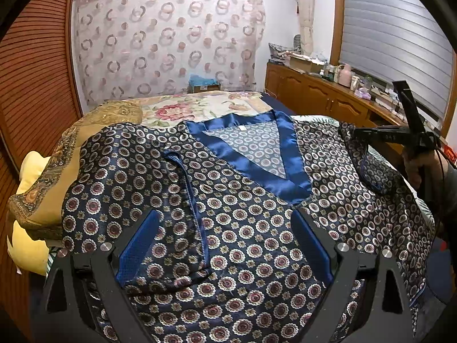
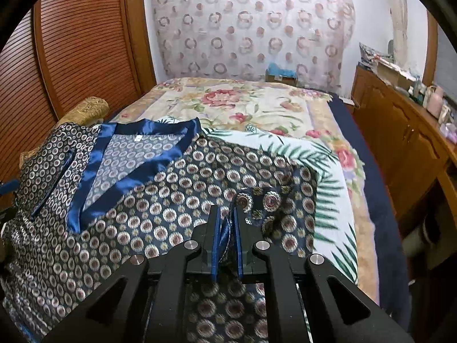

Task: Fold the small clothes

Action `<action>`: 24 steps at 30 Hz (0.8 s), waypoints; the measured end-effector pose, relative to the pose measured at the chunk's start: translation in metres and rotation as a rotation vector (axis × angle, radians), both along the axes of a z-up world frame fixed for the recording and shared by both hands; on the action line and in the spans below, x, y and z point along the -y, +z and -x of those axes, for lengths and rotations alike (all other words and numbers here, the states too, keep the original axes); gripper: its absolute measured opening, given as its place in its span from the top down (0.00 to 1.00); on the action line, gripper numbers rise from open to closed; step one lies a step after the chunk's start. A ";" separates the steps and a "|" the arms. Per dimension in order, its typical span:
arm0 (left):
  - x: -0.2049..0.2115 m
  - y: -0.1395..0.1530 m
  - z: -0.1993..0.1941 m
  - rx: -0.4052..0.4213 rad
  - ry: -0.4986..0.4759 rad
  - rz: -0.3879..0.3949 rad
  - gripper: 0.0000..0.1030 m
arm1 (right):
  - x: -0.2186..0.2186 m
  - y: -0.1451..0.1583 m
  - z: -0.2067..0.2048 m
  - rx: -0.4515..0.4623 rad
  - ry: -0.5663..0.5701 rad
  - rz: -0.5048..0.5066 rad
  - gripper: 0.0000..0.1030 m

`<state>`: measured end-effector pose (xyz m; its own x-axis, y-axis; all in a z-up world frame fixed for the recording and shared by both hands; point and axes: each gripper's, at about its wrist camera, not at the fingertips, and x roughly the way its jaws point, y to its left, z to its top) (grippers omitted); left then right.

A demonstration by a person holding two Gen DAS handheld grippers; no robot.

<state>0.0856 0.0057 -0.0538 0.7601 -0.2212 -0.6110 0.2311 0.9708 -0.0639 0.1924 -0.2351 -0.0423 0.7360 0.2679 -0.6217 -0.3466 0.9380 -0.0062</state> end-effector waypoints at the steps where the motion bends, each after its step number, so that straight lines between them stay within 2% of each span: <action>1: -0.002 0.000 -0.001 0.001 0.004 0.005 0.09 | -0.003 -0.001 -0.003 -0.004 0.000 0.009 0.84; 4: -0.009 0.003 -0.002 0.005 0.020 0.017 0.09 | -0.010 0.000 -0.003 0.004 0.027 0.007 0.72; 6: -0.015 0.004 -0.003 0.011 0.032 0.021 0.09 | -0.007 0.004 0.001 0.008 0.048 -0.013 0.55; 8: -0.020 0.006 -0.003 0.017 0.045 0.024 0.09 | 0.003 0.008 0.008 0.015 0.051 -0.022 0.50; 13: -0.031 0.008 -0.007 0.030 0.073 0.015 0.09 | 0.023 0.007 0.010 0.015 -0.001 0.006 0.45; 18: -0.048 0.013 -0.011 0.053 0.099 0.003 0.10 | 0.032 -0.017 -0.003 -0.044 -0.062 0.094 0.45; 21: -0.061 0.017 -0.016 0.053 0.105 0.011 0.20 | 0.037 -0.032 -0.010 -0.080 -0.079 0.113 0.45; 24: -0.076 0.020 -0.022 0.050 0.122 0.015 0.31 | 0.040 -0.037 -0.013 -0.087 -0.083 0.086 0.45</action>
